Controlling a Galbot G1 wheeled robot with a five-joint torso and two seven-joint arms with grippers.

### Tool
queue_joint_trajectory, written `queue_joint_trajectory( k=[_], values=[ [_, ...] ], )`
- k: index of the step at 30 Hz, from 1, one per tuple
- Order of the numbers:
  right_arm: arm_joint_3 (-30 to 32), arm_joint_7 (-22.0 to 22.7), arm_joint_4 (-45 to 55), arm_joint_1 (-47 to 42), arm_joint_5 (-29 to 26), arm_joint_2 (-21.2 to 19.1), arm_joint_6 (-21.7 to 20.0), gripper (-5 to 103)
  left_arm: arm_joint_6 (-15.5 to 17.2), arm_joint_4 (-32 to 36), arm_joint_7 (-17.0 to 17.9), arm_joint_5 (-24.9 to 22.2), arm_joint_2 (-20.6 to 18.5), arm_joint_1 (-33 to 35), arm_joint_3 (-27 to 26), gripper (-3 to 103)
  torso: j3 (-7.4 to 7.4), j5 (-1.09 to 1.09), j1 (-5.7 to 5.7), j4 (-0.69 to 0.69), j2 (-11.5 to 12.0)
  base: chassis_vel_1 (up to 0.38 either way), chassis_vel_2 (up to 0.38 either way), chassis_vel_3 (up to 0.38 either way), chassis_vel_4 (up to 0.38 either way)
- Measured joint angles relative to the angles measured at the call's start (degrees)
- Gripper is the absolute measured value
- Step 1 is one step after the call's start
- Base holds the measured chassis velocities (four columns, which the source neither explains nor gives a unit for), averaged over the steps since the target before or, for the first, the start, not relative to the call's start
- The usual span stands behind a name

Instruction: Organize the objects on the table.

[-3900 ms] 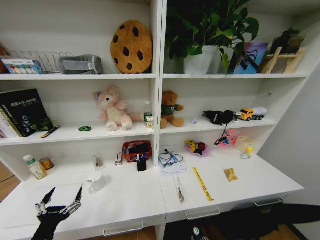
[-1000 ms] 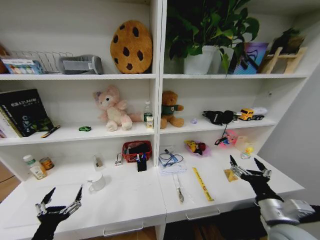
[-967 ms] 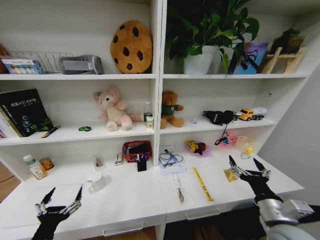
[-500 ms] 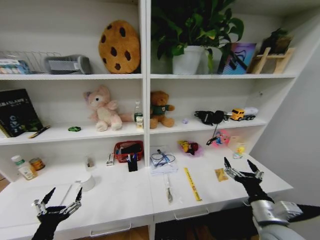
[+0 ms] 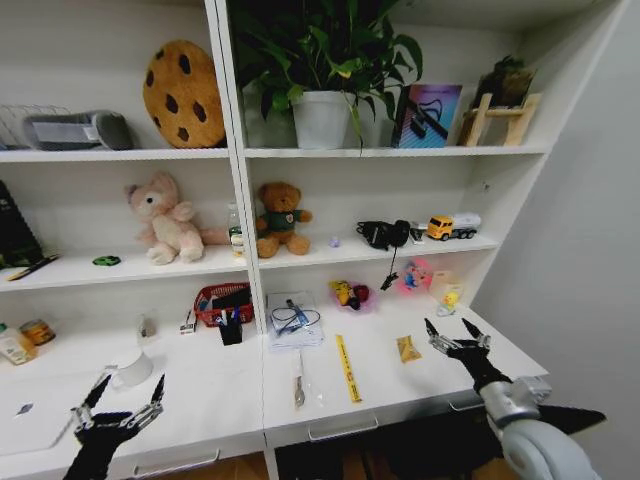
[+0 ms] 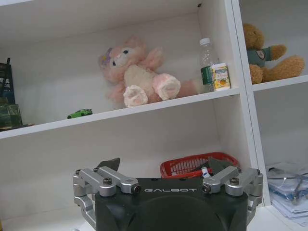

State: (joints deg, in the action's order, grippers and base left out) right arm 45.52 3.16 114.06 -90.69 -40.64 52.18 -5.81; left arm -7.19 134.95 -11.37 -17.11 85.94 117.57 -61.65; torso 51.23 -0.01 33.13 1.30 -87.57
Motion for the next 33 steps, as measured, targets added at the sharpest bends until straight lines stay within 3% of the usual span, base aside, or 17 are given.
queue_joint_trajectory(
  k=[7, 20, 23, 25, 29, 31, 33],
  values=[
    [-6.14, -0.86, -9.94, 7.40, -2.65, -3.59, -5.00, 100, 0.00, 0.00, 0.00, 0.00, 0.00, 0.00, 0.00, 100, 0.00, 0.02, 0.00, 0.02, 0.00, 0.016, 0.021, -0.014, -0.017],
    [-18.19, -1.89, -21.72, 17.58, -1.94, -4.25, -5.55, 99, 0.00, 0.00, 0.00, 0.00, 0.01, 0.00, 0.00, 100, 0.01, 0.02, 0.00, 0.02, 0.00, 0.000, 0.000, 0.000, 0.000],
    [-19.62, -1.90, -23.18, 19.15, -1.46, -3.82, -5.49, 94, 0.00, 0.00, 0.00, 0.00, 0.01, 0.00, 0.00, 100, 0.00, 0.01, 0.00, 0.02, 0.00, 0.000, 0.000, 0.000, 0.000],
    [-21.32, -1.92, -25.37, 21.40, -0.68, -3.28, -5.17, 80, 0.00, 0.00, 0.00, 0.00, 0.01, 0.00, 0.00, 100, 0.00, 0.02, 0.00, 0.02, 0.00, 0.000, 0.000, 0.000, 0.000],
    [-22.22, -1.92, -26.53, 22.46, -0.46, -3.05, -5.09, 69, 0.00, 0.00, 0.00, 0.00, 0.01, 0.00, 0.00, 100, 0.00, 0.01, 0.00, 0.01, 0.00, 0.000, 0.000, 0.000, 0.000],
    [-22.81, -2.16, -27.37, 23.13, -0.16, -2.90, -4.84, 58, 0.00, 0.00, 0.00, 0.00, 0.01, 0.00, 0.00, 100, 0.00, 0.01, 0.00, 0.02, 0.00, 0.000, 0.000, 0.000, 0.000],
    [-22.99, -2.24, -27.69, 23.45, -0.12, -2.82, -4.77, 58, 0.00, 0.00, 0.00, 0.00, 0.01, 0.00, 0.00, 100, 0.00, 0.01, 0.00, 0.02, 0.00, 0.000, 0.000, 0.000, 0.000]
  ],
)
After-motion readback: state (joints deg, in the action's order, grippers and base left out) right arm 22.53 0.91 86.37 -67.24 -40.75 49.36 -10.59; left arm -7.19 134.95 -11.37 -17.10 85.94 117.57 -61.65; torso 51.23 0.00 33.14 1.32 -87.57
